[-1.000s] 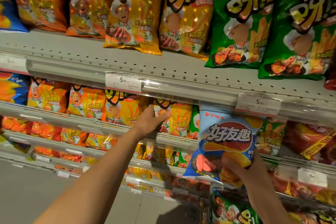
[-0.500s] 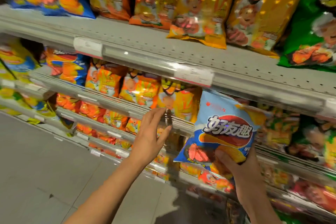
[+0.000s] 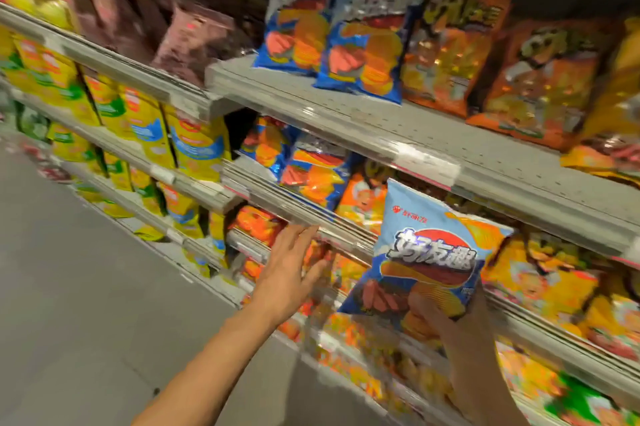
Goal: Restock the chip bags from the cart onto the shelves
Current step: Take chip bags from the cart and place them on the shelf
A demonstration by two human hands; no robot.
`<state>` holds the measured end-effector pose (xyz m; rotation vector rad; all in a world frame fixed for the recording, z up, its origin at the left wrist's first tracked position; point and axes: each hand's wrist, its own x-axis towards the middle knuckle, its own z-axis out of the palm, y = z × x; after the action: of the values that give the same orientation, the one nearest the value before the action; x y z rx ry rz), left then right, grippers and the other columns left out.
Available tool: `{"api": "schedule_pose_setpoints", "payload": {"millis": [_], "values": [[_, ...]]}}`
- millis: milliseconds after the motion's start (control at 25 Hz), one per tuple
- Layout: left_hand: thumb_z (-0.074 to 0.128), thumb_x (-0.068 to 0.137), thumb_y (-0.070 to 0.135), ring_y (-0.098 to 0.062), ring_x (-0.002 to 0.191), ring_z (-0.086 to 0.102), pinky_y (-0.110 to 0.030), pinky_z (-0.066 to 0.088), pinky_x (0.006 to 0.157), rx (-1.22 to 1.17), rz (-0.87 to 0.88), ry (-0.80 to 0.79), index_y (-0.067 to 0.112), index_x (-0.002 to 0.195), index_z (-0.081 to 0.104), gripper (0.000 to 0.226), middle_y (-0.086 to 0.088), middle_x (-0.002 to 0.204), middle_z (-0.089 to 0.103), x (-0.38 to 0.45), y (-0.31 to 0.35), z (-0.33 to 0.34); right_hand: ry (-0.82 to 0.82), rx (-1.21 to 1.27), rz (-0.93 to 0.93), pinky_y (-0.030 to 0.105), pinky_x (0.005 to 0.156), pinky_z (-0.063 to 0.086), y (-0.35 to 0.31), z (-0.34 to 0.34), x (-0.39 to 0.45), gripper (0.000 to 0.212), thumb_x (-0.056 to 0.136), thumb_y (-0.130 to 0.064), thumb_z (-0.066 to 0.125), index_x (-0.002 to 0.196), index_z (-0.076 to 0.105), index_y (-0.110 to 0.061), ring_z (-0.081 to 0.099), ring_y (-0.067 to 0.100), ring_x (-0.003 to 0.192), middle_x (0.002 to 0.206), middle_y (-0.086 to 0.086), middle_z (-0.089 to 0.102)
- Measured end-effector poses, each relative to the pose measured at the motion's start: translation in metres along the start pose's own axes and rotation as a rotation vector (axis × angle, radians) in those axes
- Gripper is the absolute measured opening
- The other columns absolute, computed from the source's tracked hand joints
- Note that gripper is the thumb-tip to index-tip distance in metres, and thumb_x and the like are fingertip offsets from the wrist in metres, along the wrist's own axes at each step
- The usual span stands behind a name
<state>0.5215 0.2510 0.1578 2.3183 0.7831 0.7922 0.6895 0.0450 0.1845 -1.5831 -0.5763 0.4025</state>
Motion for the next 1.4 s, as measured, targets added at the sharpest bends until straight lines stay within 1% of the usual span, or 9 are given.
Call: {"api": "schedule_pose_setpoints", "payload": {"millis": [120, 280, 720, 840, 920, 1080, 1200, 1320, 1400], "values": [[0.068, 0.095, 0.023, -0.026, 0.142, 0.038, -0.03, 0.026, 0.12, 0.031, -0.038, 0.028, 0.009, 0.147, 0.048, 0.058, -0.011, 0.149, 0.044, 0.006, -0.048, -0.049, -0.037, 0.009, -0.017, 0.013, 0.067, 0.055, -0.01, 0.072, 0.019, 0.061, 0.066, -0.019, 0.091, 0.113, 0.059, -0.041, 0.069, -0.001, 0.086, 0.101, -0.015, 0.074], [0.069, 0.094, 0.021, -0.028, 0.142, 0.039, -0.036, 0.03, 0.12, 0.039, -0.084, 0.044, 0.009, 0.146, 0.049, 0.057, -0.012, 0.148, 0.045, 0.021, -0.097, -0.089, -0.142, 0.059, -0.01, 0.035, 0.072, 0.06, -0.019, 0.162, 0.048, 0.054, 0.078, -0.009, 0.083, 0.124, 0.058, -0.024, 0.072, 0.029, 0.097, 0.11, 0.007, 0.074], [0.062, 0.099, 0.026, -0.008, 0.143, 0.032, -0.012, 0.022, 0.116, -0.01, -0.109, -0.098, 0.034, 0.149, 0.034, 0.058, 0.014, 0.148, 0.034, 0.139, -0.223, -0.145, -0.202, 0.015, 0.004, 0.043, 0.107, 0.046, -0.011, 0.363, 0.142, 0.071, 0.077, -0.013, 0.084, 0.135, 0.048, -0.033, 0.06, 0.002, 0.119, 0.13, -0.013, 0.064], [0.06, 0.097, 0.045, -0.004, 0.144, 0.034, -0.024, 0.027, 0.12, -0.097, -0.111, -0.118, 0.027, 0.149, 0.045, 0.057, 0.009, 0.151, 0.045, 0.171, -0.249, -0.143, -0.109, -0.004, 0.115, 0.039, 0.099, 0.048, -0.012, 0.369, 0.166, 0.07, 0.073, -0.039, 0.085, 0.133, 0.05, -0.03, 0.062, 0.001, 0.107, 0.119, -0.015, 0.067], [0.054, 0.093, 0.059, 0.007, 0.141, 0.03, -0.009, 0.02, 0.115, -0.147, -0.12, -0.134, 0.034, 0.148, 0.043, 0.062, 0.01, 0.152, 0.043, 0.189, -0.253, -0.136, 0.008, -0.073, 0.095, 0.034, 0.085, 0.046, -0.02, 0.367, 0.183, 0.065, 0.063, -0.055, 0.08, 0.115, 0.059, -0.022, 0.059, 0.005, 0.086, 0.095, -0.01, 0.066], [0.042, 0.088, 0.078, 0.026, 0.121, 0.032, 0.005, 0.019, 0.099, -0.255, -0.038, -0.263, 0.062, 0.138, 0.031, 0.054, 0.043, 0.133, 0.037, 0.228, -0.257, -0.116, 0.016, -0.053, 0.14, 0.016, 0.079, 0.051, -0.037, 0.374, 0.211, 0.017, 0.081, -0.03, 0.078, 0.092, 0.07, -0.02, 0.065, 0.019, 0.093, 0.082, -0.013, 0.074], [0.042, 0.084, 0.083, 0.017, 0.104, 0.055, -0.002, 0.039, 0.085, -0.36, -0.035, -0.343, 0.058, 0.126, 0.045, 0.049, 0.043, 0.111, 0.055, 0.242, -0.265, -0.108, -0.025, -0.021, 0.203, 0.029, 0.088, 0.05, -0.03, 0.376, 0.208, 0.02, 0.09, -0.003, 0.069, 0.108, 0.07, -0.012, 0.068, 0.015, 0.099, 0.106, 0.003, 0.076], [0.041, 0.088, 0.08, 0.005, 0.093, 0.062, -0.012, 0.046, 0.077, -0.444, 0.027, -0.342, 0.051, 0.11, 0.055, 0.039, 0.026, 0.102, 0.065, 0.242, -0.271, -0.106, 0.014, -0.127, 0.329, 0.03, 0.073, 0.047, -0.03, 0.383, 0.201, 0.012, 0.09, -0.019, 0.073, 0.092, 0.067, -0.008, 0.062, 0.01, 0.074, 0.083, 0.001, 0.072], [0.036, 0.091, 0.079, -0.009, 0.082, 0.063, -0.034, 0.051, 0.077, -0.47, 0.034, -0.337, 0.044, 0.102, 0.055, 0.041, 0.006, 0.086, 0.067, 0.242, -0.276, -0.104, 0.154, -0.153, 0.406, 0.031, 0.069, 0.042, -0.032, 0.389, 0.2, 0.035, 0.083, -0.045, 0.074, 0.084, 0.057, -0.014, 0.052, 0.011, 0.065, 0.071, -0.002, 0.059]]}}
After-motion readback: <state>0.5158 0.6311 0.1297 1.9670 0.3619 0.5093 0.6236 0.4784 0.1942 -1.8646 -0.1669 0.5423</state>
